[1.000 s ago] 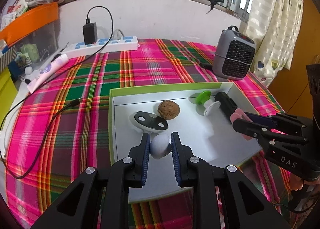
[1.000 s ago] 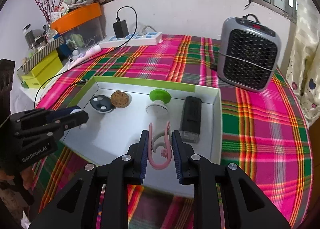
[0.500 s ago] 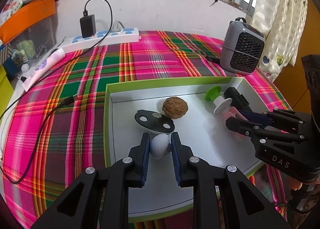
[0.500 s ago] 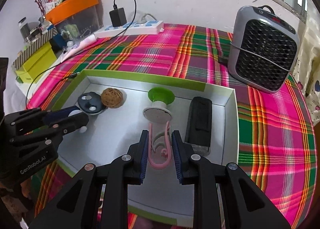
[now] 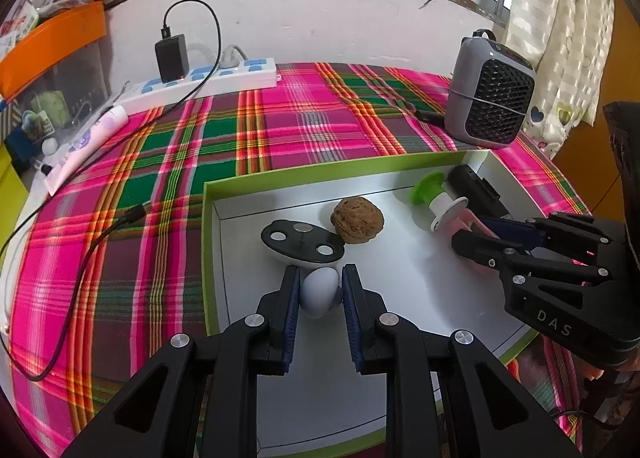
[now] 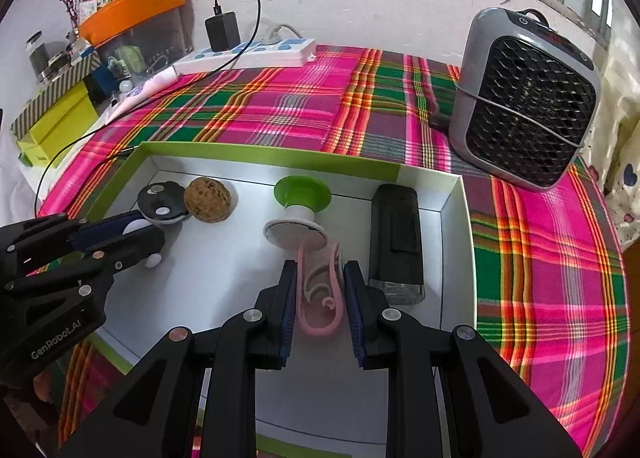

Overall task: Organize objects
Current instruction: 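Lower the white knob into the tray with the left tool while the right tool lowers the pink clip, then open the left tool to release the white knob while the right tool releases the pink clip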

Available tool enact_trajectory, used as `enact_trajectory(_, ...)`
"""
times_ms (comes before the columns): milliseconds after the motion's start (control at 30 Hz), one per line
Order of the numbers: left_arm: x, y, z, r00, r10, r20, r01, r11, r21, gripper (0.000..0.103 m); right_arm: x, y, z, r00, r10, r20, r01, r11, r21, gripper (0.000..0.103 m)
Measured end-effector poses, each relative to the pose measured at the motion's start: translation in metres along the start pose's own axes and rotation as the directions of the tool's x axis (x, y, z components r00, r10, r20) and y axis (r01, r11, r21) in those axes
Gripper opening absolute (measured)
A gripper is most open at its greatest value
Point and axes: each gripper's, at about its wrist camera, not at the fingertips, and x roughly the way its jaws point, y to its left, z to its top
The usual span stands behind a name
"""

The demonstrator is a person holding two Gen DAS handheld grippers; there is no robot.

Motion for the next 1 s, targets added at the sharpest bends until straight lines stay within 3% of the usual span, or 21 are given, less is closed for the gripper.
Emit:
enact_trajectory(500,0.0013,-0.0013,0.0013,1.000,-0.001,0.000,0.001,1.000,0.002,0.020,0.0011,0.0011,-0.0004,1.000,0.003,0.008,-0.003,1.000,0.006,0.024)
enact_trajectory(767,0.0005,-0.0027,0.0000,1.000,-0.005,0.001,0.005,1.000,0.010,0.028,0.0007,0.0013,-0.0007,1.000,-0.005,0.012,0.005,1.000,0.003,0.025)
enact_trajectory(1000,-0.0021,-0.0013,-0.0009,1.000,-0.003,0.006,0.003,1.000,0.001,0.034,0.0003,0.0015,-0.0025,1.000,-0.009,0.014,0.009,1.000,0.005,0.033)
